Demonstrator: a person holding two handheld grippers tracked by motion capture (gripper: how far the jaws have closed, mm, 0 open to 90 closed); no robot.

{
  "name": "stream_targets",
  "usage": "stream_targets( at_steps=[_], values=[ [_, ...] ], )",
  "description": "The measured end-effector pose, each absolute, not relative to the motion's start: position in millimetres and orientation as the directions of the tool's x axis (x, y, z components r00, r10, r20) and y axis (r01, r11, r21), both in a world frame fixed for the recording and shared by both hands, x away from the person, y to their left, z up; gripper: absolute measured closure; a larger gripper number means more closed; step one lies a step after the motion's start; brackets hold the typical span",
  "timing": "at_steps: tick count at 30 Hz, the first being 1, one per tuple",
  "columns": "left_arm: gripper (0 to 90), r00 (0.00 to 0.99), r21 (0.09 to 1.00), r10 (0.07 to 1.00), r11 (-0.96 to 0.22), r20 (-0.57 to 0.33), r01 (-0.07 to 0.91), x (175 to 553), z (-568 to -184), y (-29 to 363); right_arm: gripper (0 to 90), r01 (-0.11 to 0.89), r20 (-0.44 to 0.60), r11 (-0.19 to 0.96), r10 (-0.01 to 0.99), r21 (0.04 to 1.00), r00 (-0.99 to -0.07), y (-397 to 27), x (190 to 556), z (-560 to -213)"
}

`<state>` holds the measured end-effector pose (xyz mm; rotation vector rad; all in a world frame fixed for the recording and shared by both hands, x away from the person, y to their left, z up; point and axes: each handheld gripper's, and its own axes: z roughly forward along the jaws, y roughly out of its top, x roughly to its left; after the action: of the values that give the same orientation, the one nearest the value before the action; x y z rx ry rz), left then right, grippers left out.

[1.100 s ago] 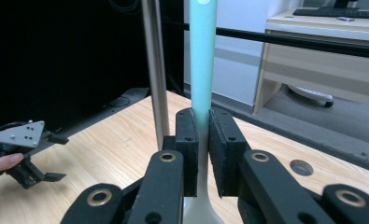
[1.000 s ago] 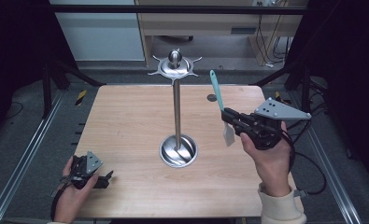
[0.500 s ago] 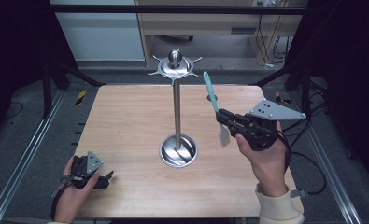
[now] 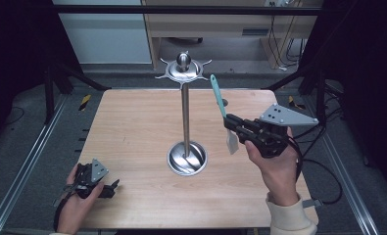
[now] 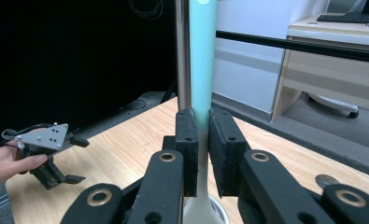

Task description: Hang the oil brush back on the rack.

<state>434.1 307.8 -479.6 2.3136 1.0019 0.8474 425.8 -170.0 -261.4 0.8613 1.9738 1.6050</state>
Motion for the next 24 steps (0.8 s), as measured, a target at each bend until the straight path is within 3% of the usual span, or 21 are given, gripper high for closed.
stream_targets(
  at_steps=[24],
  values=[
    [3.8,0.543,0.628,0.765,-0.62,0.348,0.471,434.2,-480.3,307.2,82.4,0.208,0.054,0.136,0.702,0.969,-0.71,-163.4,430.6,-263.5]
  ],
)
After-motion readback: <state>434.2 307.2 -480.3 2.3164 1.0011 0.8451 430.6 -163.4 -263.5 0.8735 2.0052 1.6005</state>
